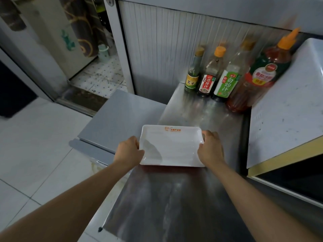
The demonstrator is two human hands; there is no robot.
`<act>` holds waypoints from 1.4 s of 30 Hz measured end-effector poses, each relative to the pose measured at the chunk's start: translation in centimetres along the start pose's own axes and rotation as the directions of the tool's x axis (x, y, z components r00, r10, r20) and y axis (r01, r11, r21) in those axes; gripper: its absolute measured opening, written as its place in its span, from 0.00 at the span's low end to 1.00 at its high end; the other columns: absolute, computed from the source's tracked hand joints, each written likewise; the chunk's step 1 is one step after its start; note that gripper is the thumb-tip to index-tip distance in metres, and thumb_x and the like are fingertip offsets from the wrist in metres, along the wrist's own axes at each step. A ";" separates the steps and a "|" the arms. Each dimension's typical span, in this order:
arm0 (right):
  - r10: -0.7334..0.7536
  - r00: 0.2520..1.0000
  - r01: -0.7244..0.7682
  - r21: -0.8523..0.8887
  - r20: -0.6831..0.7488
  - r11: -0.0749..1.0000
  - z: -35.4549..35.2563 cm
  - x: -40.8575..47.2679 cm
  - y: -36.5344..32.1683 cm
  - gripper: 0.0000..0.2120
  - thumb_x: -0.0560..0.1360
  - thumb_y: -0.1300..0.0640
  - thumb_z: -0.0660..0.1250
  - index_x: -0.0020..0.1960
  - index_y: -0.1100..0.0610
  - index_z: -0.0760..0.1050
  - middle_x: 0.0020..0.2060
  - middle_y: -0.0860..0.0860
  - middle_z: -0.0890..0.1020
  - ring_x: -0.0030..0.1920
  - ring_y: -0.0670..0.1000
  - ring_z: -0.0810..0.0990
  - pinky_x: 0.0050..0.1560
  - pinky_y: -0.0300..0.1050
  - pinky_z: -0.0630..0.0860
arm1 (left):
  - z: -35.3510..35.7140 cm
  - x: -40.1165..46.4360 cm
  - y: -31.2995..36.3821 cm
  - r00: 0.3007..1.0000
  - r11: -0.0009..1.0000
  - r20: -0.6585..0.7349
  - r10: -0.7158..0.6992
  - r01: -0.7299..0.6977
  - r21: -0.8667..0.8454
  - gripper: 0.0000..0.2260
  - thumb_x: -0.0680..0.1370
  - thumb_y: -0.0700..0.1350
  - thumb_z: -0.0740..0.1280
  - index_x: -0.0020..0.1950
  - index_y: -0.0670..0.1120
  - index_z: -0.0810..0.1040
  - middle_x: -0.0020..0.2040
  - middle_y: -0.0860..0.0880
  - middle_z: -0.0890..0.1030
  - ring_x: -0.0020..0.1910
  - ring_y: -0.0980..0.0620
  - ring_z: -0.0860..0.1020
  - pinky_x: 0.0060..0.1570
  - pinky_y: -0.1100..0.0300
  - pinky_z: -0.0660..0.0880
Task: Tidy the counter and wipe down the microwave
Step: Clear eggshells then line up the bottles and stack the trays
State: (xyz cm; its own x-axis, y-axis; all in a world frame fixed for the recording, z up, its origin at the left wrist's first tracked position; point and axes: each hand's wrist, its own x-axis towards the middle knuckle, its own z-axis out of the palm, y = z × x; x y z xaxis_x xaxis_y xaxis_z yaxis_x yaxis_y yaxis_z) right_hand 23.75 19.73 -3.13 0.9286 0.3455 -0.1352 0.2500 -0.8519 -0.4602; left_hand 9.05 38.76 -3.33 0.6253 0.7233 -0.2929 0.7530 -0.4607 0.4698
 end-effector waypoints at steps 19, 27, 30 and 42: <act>0.080 0.996 -0.083 0.081 0.034 0.993 -0.9 4.5 0.3 0.13 0.77 0.62 0.58 0.59 0.64 0.73 0.55 0.61 0.76 0.53 0.60 0.75 0.46 0.44 0.67 | 0.0 3.8 3.3 0.999 1.000 0.047 -0.002 0.003 -0.024 0.07 0.78 0.45 0.60 0.44 0.42 0.72 0.41 0.45 0.75 0.42 0.44 0.72 0.41 0.57 0.67; 0.137 0.988 -0.129 0.106 -0.066 0.986 -2.7 10.1 0.0 0.14 0.77 0.62 0.59 0.60 0.64 0.72 0.58 0.62 0.76 0.58 0.61 0.74 0.55 0.49 0.71 | 0.0 10.5 8.4 0.998 0.997 -0.019 0.067 -0.068 -0.044 0.10 0.78 0.45 0.60 0.50 0.39 0.77 0.50 0.38 0.79 0.51 0.39 0.77 0.50 0.52 0.74; 0.141 0.985 -0.129 0.126 -0.094 0.984 -2.4 11.5 0.4 0.13 0.77 0.62 0.59 0.59 0.65 0.73 0.57 0.63 0.76 0.57 0.62 0.75 0.54 0.49 0.71 | 0.6 12.5 9.8 0.997 0.997 -0.018 0.076 -0.076 -0.027 0.10 0.78 0.45 0.59 0.48 0.39 0.77 0.48 0.39 0.80 0.50 0.39 0.77 0.51 0.51 0.76; 0.320 0.918 -0.255 0.271 -0.235 0.928 0.0 14.4 1.2 0.13 0.78 0.64 0.58 0.61 0.63 0.72 0.58 0.61 0.75 0.59 0.60 0.73 0.53 0.48 0.70 | 3.9 17.6 11.7 0.996 0.995 -0.022 0.087 -0.088 -0.056 0.10 0.77 0.44 0.59 0.36 0.42 0.71 0.39 0.44 0.75 0.39 0.45 0.71 0.39 0.56 0.66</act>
State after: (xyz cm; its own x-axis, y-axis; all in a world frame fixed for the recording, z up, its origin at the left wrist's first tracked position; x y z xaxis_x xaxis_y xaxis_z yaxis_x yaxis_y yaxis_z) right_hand 37.48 23.65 -5.63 0.9967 -0.0483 -0.0655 -0.0789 -0.7722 -0.6305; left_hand 29.72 44.08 -6.24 0.6836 0.6919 -0.2324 0.6824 -0.4930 0.5397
